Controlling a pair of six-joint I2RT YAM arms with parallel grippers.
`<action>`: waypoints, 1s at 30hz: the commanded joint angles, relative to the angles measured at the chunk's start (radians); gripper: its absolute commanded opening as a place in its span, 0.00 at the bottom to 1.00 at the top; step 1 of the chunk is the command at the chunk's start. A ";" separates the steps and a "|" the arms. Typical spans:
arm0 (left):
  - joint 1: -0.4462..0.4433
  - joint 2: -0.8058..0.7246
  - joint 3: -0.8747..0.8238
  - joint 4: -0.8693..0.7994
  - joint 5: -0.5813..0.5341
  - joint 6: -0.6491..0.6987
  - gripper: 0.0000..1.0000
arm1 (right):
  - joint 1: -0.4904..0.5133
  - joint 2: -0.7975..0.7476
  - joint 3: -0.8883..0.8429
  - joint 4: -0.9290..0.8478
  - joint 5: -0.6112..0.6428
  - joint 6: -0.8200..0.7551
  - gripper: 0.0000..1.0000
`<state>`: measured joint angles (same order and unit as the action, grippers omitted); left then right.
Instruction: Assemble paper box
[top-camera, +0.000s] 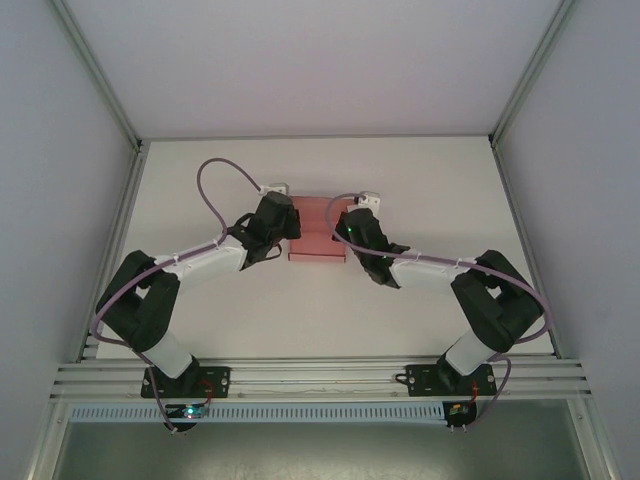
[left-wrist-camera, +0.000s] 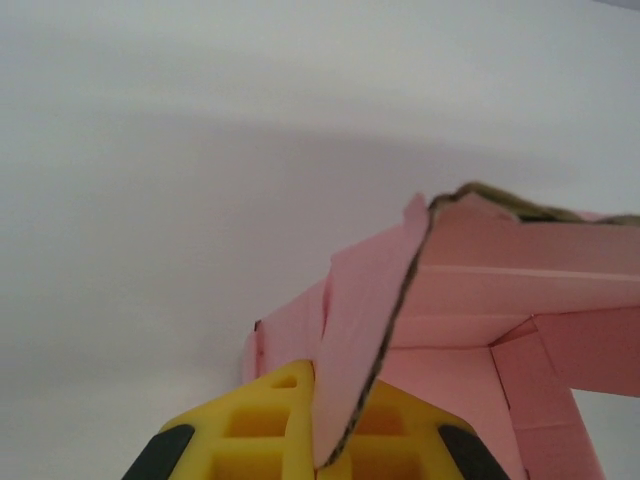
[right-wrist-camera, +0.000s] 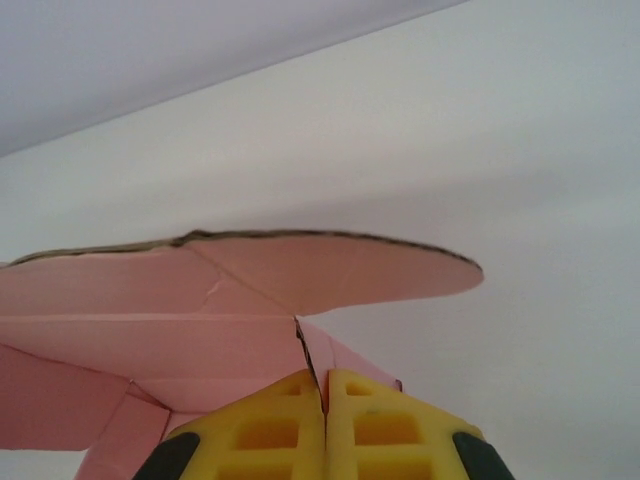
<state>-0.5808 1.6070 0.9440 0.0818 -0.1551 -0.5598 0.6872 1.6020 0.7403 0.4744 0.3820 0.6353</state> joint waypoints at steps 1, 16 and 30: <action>-0.061 -0.028 -0.076 0.090 0.023 -0.053 0.00 | 0.064 0.009 -0.064 0.156 0.024 0.041 0.00; -0.166 -0.056 -0.375 0.329 -0.056 -0.068 0.00 | 0.192 0.055 -0.328 0.541 0.217 -0.086 0.00; -0.205 -0.189 -0.493 0.263 -0.141 -0.033 0.05 | 0.269 0.041 -0.449 0.641 0.345 -0.199 0.00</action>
<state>-0.7692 1.4338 0.4885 0.4927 -0.2787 -0.5991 0.9367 1.6417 0.3180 1.1316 0.6674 0.4625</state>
